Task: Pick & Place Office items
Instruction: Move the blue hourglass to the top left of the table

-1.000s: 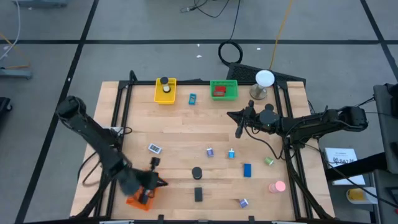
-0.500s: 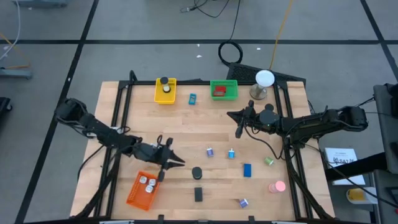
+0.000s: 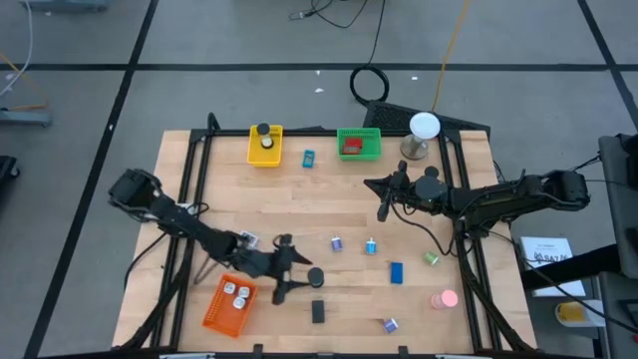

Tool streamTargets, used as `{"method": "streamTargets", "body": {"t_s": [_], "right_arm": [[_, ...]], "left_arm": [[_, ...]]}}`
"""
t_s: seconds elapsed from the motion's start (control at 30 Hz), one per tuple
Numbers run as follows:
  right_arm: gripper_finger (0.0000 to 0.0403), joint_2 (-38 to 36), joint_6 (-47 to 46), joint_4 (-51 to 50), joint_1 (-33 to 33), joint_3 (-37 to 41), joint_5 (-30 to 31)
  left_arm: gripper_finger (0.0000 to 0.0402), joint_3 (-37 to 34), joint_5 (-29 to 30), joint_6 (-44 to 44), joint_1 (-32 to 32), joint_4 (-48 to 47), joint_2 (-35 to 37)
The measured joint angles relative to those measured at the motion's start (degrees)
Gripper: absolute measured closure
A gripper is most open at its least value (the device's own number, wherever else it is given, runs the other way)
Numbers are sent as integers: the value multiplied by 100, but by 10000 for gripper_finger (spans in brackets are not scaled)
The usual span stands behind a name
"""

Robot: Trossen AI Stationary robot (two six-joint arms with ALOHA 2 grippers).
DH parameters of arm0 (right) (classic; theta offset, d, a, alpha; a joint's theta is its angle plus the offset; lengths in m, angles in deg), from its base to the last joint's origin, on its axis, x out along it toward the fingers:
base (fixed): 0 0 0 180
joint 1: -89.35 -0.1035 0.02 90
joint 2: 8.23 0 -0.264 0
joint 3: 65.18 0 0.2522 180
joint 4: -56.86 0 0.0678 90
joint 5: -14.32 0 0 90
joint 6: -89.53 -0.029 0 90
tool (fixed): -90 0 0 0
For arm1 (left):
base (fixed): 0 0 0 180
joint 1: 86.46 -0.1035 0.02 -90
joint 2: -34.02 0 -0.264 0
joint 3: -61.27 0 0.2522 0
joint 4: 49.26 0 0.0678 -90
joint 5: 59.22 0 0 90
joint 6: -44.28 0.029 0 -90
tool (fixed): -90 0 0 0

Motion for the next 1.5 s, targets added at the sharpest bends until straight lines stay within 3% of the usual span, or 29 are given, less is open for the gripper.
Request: {"method": "streamTargets", "body": {"t_s": [0.23,0.47,0.7,1.0,1.13,1.3,1.5], "right_arm": [[401,0,0,-37,0,0,3],[401,0,0,-45,0,0,7],[401,0,0,-44,1,0,7],[401,0,0,-63,1,0,7],[401,0,0,-74,0,0,2],[401,0,0,-87,0,0,0],[401,0,0,-99,1,0,-2]], "left_arm": [[41,1046,469,299,50,-1425,-556],[20,1344,635,255,46,-1634,-910],[66,1367,572,107,16,-1340,-1279],[194,1368,763,47,-101,-1202,-1248],[194,1359,1319,82,-158,-1768,-816],[194,1329,1974,89,-340,-2991,230],[194,772,2522,-509,-1052,-4202,1499]]}}
